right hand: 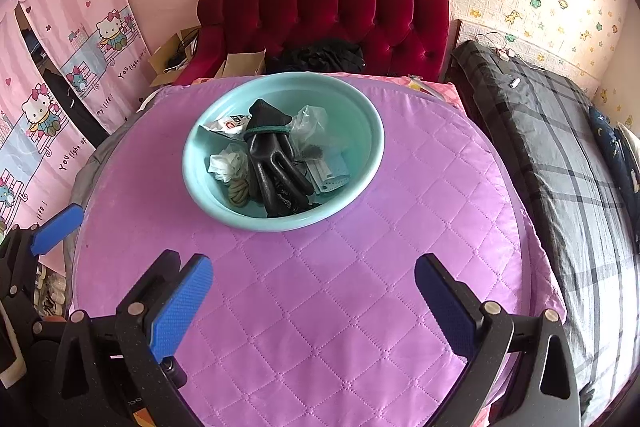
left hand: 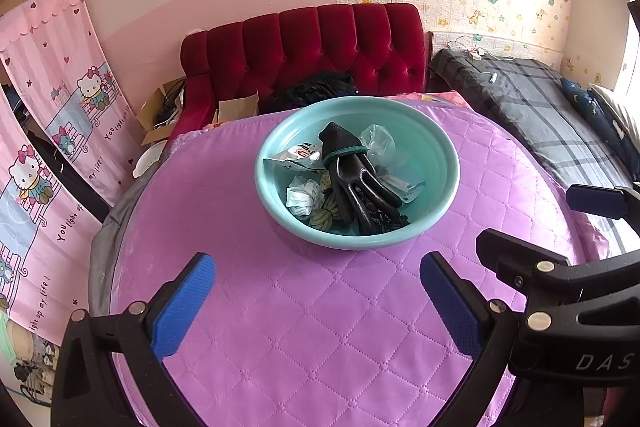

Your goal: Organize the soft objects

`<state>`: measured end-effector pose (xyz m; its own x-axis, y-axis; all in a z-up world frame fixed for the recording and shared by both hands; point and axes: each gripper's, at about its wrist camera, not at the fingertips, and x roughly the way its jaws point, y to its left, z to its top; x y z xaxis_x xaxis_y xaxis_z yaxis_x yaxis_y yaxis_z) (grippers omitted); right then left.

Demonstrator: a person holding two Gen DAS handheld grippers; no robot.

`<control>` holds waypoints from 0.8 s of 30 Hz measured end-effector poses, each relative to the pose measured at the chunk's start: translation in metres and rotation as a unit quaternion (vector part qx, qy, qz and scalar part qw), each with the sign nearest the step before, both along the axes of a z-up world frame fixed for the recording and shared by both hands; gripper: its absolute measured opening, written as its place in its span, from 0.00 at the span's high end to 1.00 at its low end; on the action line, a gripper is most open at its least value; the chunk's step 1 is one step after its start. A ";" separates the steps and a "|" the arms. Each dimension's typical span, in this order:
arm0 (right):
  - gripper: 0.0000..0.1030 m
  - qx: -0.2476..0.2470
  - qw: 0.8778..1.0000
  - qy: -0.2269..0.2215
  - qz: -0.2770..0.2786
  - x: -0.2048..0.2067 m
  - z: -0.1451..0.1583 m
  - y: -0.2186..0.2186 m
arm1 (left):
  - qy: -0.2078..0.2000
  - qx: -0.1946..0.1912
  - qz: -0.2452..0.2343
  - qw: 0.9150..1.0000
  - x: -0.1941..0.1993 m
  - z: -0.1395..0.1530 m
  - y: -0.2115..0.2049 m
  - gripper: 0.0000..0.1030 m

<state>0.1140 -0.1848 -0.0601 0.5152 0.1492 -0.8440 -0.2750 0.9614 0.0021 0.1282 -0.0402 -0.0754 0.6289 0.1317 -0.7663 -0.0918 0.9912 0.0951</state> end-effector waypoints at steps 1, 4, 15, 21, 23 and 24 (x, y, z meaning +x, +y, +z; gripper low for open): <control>0.00 0.000 1.000 -0.001 0.000 0.000 0.001 0.000 | -0.001 0.000 0.000 1.000 0.000 0.000 0.000 0.00; 0.00 -0.003 1.000 -0.004 0.001 0.000 0.002 0.000 | -0.002 0.003 -0.001 1.000 0.000 0.001 -0.001 0.00; 0.00 -0.003 1.000 -0.005 0.002 0.001 0.004 0.000 | -0.002 0.004 -0.001 1.000 0.001 0.003 -0.002 0.00; 0.00 -0.002 1.000 -0.004 0.002 0.004 0.003 -0.001 | 0.000 0.005 0.001 1.000 0.004 0.003 -0.002 0.00; 0.00 -0.002 1.000 -0.004 0.002 0.005 0.002 -0.001 | 0.001 0.005 0.002 1.000 0.005 0.002 -0.002 0.00; 0.00 -0.002 1.000 -0.004 0.002 0.006 0.002 -0.001 | 0.002 0.005 0.003 1.000 0.005 0.002 -0.002 0.00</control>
<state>0.1196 -0.1860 -0.0577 0.5206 0.1479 -0.8409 -0.2795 0.9601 -0.0041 0.1333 -0.0426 -0.0737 0.6251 0.1422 -0.7675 -0.0966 0.9898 0.1047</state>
